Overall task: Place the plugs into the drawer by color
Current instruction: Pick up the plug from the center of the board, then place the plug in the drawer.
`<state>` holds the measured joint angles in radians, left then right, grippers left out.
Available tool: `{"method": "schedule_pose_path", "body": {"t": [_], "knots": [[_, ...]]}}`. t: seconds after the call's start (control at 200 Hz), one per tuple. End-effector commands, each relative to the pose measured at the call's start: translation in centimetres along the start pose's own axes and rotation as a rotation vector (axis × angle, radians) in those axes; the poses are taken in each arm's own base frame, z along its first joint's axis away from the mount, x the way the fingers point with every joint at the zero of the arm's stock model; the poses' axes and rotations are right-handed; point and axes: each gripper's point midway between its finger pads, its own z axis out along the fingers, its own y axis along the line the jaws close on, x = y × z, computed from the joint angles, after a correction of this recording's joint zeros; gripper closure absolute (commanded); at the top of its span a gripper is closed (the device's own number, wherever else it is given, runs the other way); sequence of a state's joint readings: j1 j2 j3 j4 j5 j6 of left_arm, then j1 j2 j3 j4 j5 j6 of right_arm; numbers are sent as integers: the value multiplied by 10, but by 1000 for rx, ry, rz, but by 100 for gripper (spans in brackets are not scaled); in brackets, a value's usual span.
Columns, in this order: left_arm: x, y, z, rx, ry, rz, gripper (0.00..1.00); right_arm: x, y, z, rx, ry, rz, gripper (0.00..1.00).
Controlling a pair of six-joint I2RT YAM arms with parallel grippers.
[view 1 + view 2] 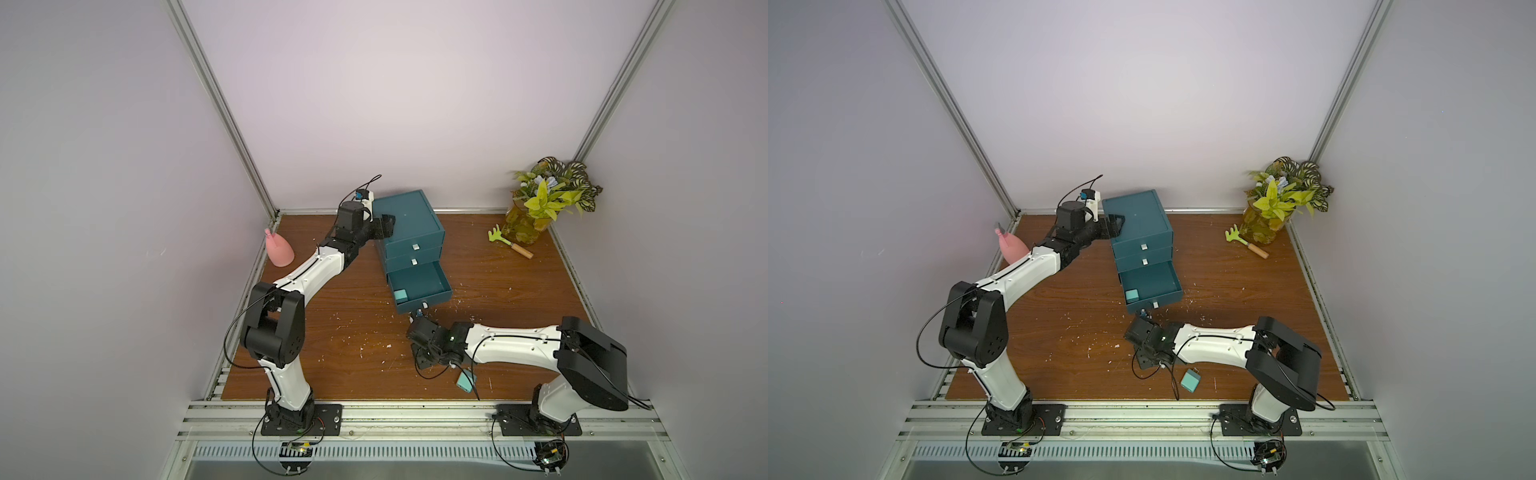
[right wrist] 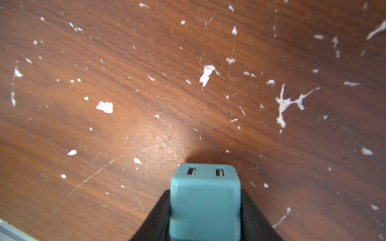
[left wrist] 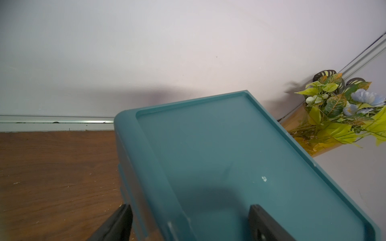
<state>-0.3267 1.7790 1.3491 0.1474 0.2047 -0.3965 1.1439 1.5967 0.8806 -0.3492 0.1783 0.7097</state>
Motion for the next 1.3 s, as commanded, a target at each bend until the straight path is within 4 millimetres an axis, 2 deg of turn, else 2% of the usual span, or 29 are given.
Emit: {"method": "schedule_pose_path", "body": {"t": [0.0,0.28,0.43,0.585,0.786,1.001,1.296], "knots": [[45,10,5,-37,144,-5,17,-36,-1,-25,-1,-97,1,61],[45,10,5,-40,143,-3,17,-124,-40,-54,79,-293,-17,64],[49,11,8,-39,152,-7,17,-164,-47,-50,100,-344,-33,65],[52,12,10,-40,158,-7,17,-192,-47,-34,99,-356,-42,66],[55,13,12,-42,168,-7,17,-204,-47,-12,101,-336,-46,66],[54,15,12,-42,168,-11,17,-194,-52,3,99,-296,-32,67],[54,15,12,-41,169,-12,17,-184,-48,16,66,-242,-39,63]]}}
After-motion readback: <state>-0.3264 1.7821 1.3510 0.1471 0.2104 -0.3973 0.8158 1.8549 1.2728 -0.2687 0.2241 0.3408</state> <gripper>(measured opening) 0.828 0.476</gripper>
